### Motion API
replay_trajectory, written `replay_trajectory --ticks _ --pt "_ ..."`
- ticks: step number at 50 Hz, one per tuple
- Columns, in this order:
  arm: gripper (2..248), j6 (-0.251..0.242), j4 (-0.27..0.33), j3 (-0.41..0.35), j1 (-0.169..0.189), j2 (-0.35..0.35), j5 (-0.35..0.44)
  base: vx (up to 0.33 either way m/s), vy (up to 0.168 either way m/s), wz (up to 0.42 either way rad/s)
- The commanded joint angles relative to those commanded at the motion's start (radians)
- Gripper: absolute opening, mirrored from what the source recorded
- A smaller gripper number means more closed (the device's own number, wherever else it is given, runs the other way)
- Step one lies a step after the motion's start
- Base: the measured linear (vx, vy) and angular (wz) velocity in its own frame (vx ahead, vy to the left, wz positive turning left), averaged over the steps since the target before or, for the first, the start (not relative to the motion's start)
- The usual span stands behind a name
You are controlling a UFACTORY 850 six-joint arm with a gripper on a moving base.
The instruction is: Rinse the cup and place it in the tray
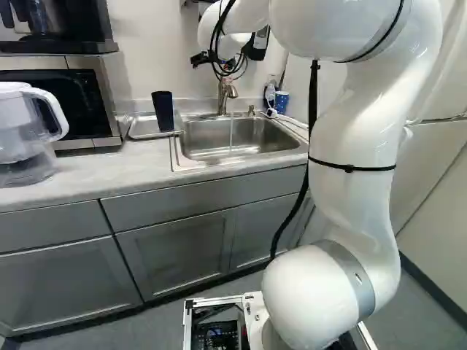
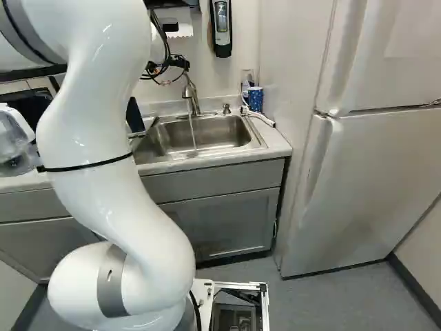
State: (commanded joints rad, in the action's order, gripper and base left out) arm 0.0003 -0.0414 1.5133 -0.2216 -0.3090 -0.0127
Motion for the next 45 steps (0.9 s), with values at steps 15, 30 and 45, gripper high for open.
replay_trajectory --ticks 15,30,45 --pt "247 0.000 0.000 0.000 0.000 0.000 -0.033 0.000 0.000 0.000" --pt "247 0.000 0.000 0.000 0.000 0.000 -0.065 0.000 0.000 0.000" --pt "247 0.000 0.000 0.000 0.000 0.000 -0.011 0.000 0.000 0.000"
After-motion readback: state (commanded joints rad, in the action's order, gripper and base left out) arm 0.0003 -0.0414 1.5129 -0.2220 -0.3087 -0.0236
